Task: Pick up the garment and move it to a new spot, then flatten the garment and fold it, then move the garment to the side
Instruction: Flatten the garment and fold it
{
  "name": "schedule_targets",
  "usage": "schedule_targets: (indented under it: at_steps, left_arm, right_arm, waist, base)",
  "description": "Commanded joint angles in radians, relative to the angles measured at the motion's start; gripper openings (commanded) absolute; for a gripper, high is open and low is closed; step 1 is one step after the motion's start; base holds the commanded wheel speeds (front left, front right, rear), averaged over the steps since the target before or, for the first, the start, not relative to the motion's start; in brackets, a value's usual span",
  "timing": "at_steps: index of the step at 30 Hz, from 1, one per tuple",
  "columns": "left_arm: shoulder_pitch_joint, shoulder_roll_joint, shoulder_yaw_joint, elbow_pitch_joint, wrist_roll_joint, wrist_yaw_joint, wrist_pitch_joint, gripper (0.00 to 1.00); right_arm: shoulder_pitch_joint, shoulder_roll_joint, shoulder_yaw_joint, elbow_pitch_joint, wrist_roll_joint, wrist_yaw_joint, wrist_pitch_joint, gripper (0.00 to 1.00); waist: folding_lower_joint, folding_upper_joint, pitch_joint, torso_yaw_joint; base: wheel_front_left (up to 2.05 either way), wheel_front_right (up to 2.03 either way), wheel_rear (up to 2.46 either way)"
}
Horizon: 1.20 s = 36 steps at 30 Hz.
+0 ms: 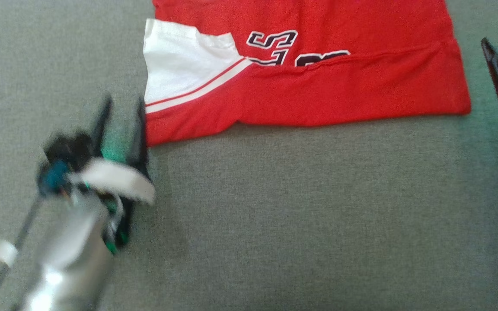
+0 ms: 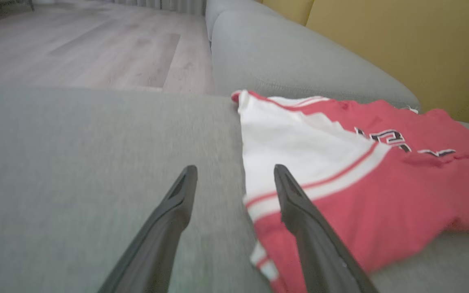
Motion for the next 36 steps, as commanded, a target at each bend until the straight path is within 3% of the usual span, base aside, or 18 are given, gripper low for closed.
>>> schedule_targets:
  at_steps: [1,5,11,13,14,20,25,30,31,32,33,36]
  left_arm:
    - [0.016,0.014,0.043,-0.029,-0.008,0.011,-0.011,1.0]
    - [0.097,-0.032,0.055,0.011,-0.046,0.006,-0.012,1.0]
    - [0.074,-0.076,0.041,0.148,-0.062,-0.03,-0.007,1.0]
    - [0.058,-0.087,0.026,0.183,-0.056,-0.052,-0.008,0.37]
    - [0.051,-0.092,0.02,0.195,-0.054,-0.066,-0.008,0.0]
    - [0.043,-0.092,-0.002,0.192,-0.027,-0.112,-0.011,0.0]
    - [0.074,-0.063,0.04,0.079,0.04,-0.108,-0.012,0.0]
    - [0.11,-0.047,0.087,-0.036,0.101,-0.101,-0.012,0.0]
    - [0.115,-0.044,0.091,-0.052,0.112,-0.101,-0.012,0.0]
    - [0.12,-0.043,0.094,-0.066,0.121,-0.102,-0.012,0.0]
    - [0.123,-0.042,0.096,-0.074,0.129,-0.102,-0.012,0.0]
    - [0.134,-0.036,0.098,-0.087,0.15,-0.1,-0.012,0.0]
  right_arm:
    - [0.045,-0.011,-0.011,-0.014,-0.014,0.006,-0.011,1.0]
    - [0.084,0.027,-0.074,-0.047,-0.047,0.006,-0.012,1.0]
    - [0.152,0.066,-0.146,-0.09,-0.09,0.006,-0.012,1.0]
    - [0.17,0.076,-0.158,-0.09,-0.097,0.006,-0.012,1.0]
    - [0.177,0.082,-0.165,-0.088,-0.097,0.006,-0.012,1.0]
    - [0.213,0.152,-0.226,-0.035,-0.041,0.006,0.007,1.0]
    - [0.225,0.232,-0.291,0.05,0.028,0.006,0.046,1.0]
    - [0.212,0.291,-0.279,0.132,0.101,0.006,0.151,0.99]
    - [0.204,0.298,-0.27,0.143,0.121,0.006,0.18,0.69]
    - [0.196,0.3,-0.259,0.151,0.138,0.006,0.206,0.26]
    - [0.19,0.296,-0.245,0.156,0.15,0.006,0.227,0.0]
    - [0.181,0.27,-0.212,0.152,0.19,0.006,0.277,0.0]
  waist:
    - [0.0001,0.0,-0.029,-0.008]
    - [0.0001,0.0,-0.049,-0.01]
    - [0.0001,0.0,-0.026,-0.019]
    - [0.0001,0.0,-0.018,-0.019]
    - [0.0001,0.0,-0.016,-0.018]
    - [0.0001,0.0,-0.032,-0.009]
    - [0.0001,0.0,-0.05,0.011]
    - [0.0001,0.0,-0.044,0.021]
    - [0.0001,0.0,-0.042,0.022]
    - [0.0001,0.0,-0.04,0.025]
    - [0.0001,0.0,-0.04,0.028]
    - [0.0001,0.0,-0.046,0.035]
  base:
    - [0.0,0.0,0.0]
    - [0.0,0.0,0.0]
    - [0.0,0.0,0.0]
    - [0.0,0.0,0.0]
    - [0.0,0.0,0.0]
    - [0.0,0.0,0.0]
    - [0.0,0.0,0.0]
    - [0.0,0.0,0.0]
    - [0.0,0.0,0.0]
    - [0.0,0.0,0.0]
    - [0.0,0.0,0.0]
    - [0.0,0.0,0.0]
